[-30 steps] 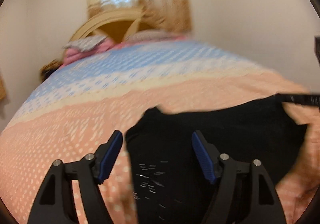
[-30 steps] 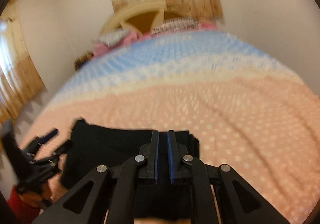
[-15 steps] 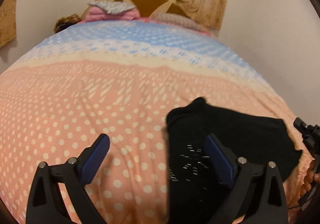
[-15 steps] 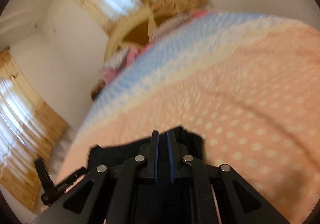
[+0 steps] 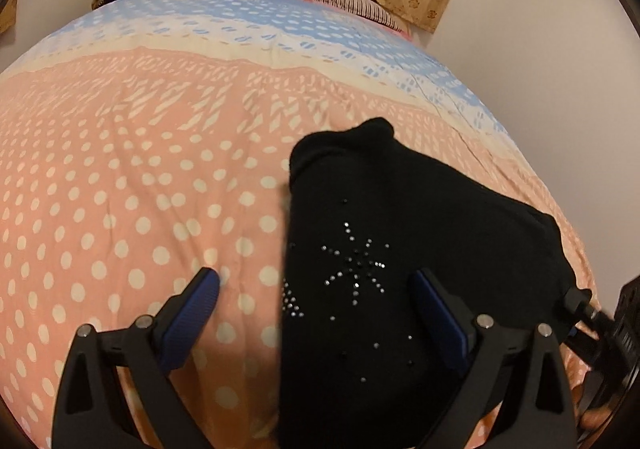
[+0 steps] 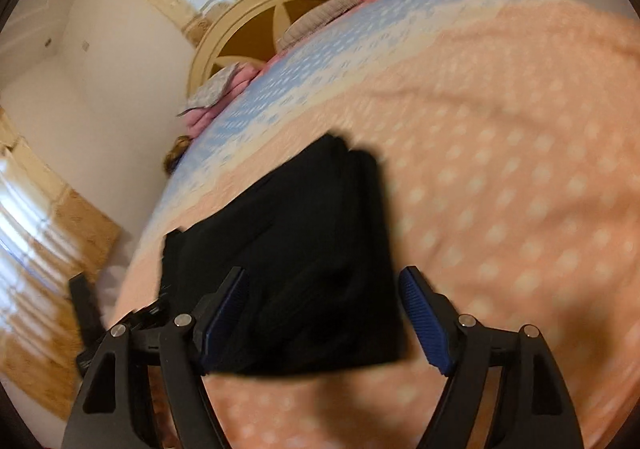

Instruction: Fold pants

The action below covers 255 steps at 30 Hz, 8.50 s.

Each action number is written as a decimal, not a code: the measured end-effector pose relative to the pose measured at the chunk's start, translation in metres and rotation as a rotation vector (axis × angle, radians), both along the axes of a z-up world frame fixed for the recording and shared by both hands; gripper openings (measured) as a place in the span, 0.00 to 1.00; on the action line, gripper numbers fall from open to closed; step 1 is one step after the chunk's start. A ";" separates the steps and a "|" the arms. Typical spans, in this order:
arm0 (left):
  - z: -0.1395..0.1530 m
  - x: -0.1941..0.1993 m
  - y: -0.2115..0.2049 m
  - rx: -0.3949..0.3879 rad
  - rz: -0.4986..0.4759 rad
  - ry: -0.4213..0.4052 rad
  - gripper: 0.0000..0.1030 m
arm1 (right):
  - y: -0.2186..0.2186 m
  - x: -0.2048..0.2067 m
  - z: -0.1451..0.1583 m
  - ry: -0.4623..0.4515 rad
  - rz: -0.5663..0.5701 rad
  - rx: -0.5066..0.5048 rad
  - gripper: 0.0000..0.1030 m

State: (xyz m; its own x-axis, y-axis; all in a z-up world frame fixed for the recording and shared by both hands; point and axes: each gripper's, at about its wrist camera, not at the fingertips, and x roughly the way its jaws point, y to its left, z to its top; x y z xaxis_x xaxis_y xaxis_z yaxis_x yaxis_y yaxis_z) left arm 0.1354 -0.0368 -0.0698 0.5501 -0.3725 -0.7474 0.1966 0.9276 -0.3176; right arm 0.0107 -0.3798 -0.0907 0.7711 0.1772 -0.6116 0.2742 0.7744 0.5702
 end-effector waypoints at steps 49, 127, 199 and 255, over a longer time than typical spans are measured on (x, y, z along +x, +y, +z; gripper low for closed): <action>0.072 0.008 0.111 -0.044 0.186 -0.236 0.17 | 0.165 0.084 0.098 -0.169 0.217 -0.321 0.28; -0.019 -0.002 0.184 0.354 0.461 -0.061 0.85 | 0.297 0.188 0.003 0.024 0.438 -0.340 0.52; 0.008 0.071 0.291 0.333 0.578 -0.117 0.72 | 0.307 0.278 0.032 -0.159 0.443 -0.433 0.40; 0.076 -0.122 0.157 0.333 0.436 -0.377 0.99 | 0.328 0.020 0.118 -0.273 0.104 -0.434 0.74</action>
